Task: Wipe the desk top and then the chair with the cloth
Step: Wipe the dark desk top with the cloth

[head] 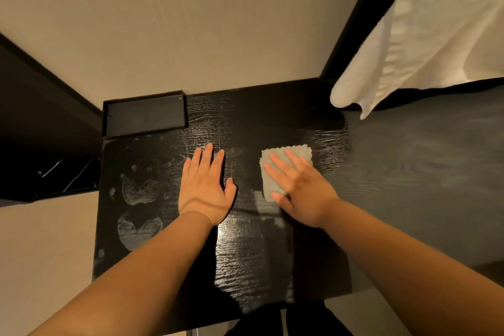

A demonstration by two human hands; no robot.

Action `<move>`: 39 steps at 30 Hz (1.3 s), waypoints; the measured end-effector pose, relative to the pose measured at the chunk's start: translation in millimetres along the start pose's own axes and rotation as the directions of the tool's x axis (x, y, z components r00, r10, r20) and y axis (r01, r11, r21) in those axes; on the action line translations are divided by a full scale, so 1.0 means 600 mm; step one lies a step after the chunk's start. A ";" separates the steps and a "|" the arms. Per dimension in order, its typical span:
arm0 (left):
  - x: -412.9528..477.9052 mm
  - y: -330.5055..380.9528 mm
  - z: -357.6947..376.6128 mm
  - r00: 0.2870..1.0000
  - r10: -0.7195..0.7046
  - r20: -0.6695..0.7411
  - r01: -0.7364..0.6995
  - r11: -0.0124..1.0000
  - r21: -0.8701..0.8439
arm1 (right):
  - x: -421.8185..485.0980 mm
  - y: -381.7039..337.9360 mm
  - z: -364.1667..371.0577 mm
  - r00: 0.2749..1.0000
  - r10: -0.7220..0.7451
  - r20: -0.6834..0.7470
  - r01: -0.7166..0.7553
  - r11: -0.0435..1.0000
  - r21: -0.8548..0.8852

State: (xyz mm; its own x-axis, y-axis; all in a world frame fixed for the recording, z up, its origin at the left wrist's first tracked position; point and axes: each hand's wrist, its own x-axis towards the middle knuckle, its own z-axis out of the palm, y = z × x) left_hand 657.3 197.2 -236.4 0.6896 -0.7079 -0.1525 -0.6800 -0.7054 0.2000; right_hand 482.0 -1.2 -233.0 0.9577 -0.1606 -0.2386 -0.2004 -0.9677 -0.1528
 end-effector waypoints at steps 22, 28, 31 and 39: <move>-0.049 -0.003 0.006 1.000 0.001 -0.021 -0.002 0.999 -0.035 | -0.015 0.046 -0.003 0.895 0.446 0.014 -0.446 0.895 -0.027; -0.052 -0.003 0.007 1.000 0.009 -0.027 -0.010 0.999 -0.052 | -0.014 -0.063 0.034 0.965 0.261 0.016 -0.261 0.965 -0.036; -0.061 -0.004 0.007 0.999 0.011 -0.036 -0.013 0.998 -0.062 | -0.033 -0.107 0.028 0.998 0.068 0.015 -0.068 0.998 -0.001; -0.115 -0.007 0.024 0.999 -0.002 -0.032 0.000 0.999 -0.037 | -0.014 -0.003 0.000 0.950 0.287 0.120 -0.277 0.956 -0.095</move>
State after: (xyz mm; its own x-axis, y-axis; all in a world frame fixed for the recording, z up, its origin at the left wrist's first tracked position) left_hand 608.6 248.6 -240.6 0.6984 -0.7053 -0.1215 -0.6700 -0.7040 0.2354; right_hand 474.1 2.1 -230.8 0.8277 -0.4071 -0.3862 -0.4370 -0.8994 0.0115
